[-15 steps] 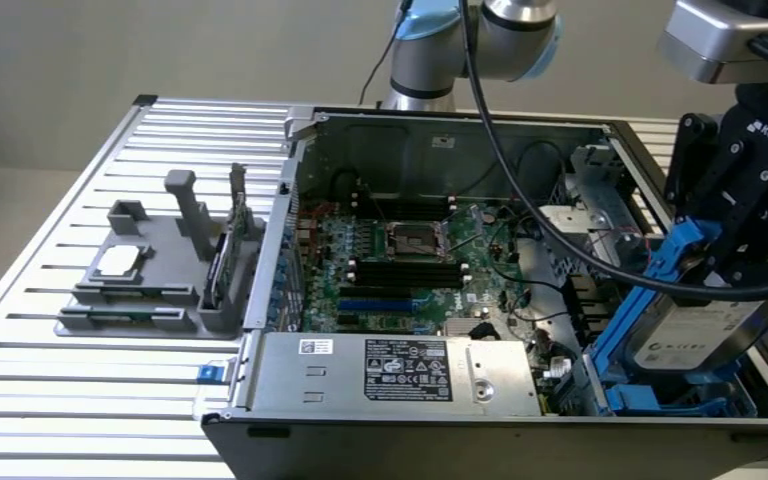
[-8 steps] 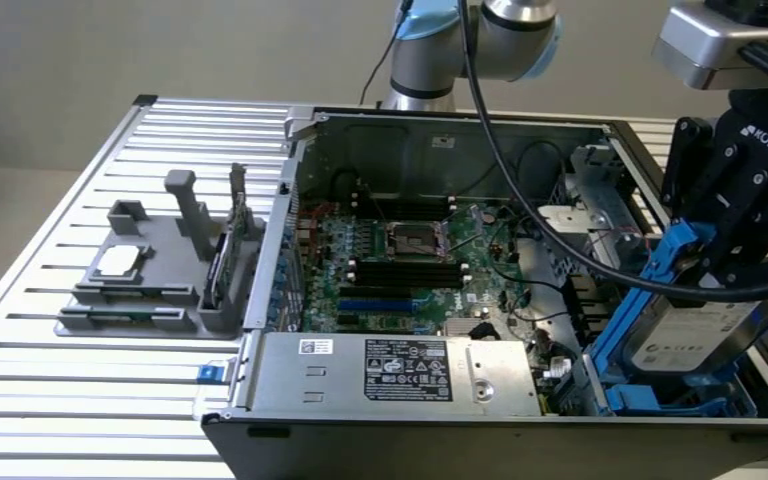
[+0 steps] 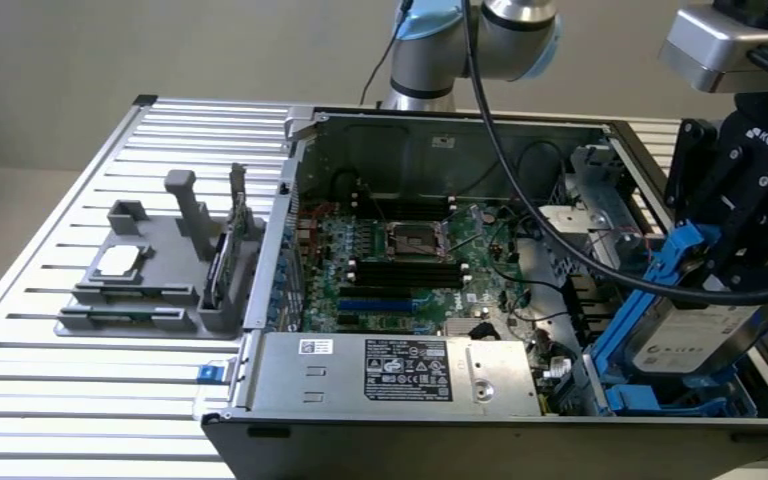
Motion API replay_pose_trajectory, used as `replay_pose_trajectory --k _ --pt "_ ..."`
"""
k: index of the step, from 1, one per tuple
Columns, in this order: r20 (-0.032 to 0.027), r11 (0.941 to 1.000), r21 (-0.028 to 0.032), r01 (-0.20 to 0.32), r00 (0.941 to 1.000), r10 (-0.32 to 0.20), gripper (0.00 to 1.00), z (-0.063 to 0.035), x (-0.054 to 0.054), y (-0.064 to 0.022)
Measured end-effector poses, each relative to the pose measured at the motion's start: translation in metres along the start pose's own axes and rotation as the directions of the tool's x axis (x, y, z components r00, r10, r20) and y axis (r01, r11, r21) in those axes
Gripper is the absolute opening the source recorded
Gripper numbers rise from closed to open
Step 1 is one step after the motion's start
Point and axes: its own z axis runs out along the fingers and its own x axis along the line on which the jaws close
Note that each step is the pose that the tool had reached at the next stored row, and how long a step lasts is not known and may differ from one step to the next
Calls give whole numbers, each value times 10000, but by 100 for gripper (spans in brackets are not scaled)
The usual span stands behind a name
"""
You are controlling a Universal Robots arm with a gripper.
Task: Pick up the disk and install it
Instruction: 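Insert the disk into the insertion slot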
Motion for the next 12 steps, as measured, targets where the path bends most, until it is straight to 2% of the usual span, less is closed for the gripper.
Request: replay_pose_trajectory --k 10,12 --pt "7 10000 -34 3 10000 -3 33 13 80 -8" --pt "42 10000 -33 4 10000 -3 33 14 85 -8"
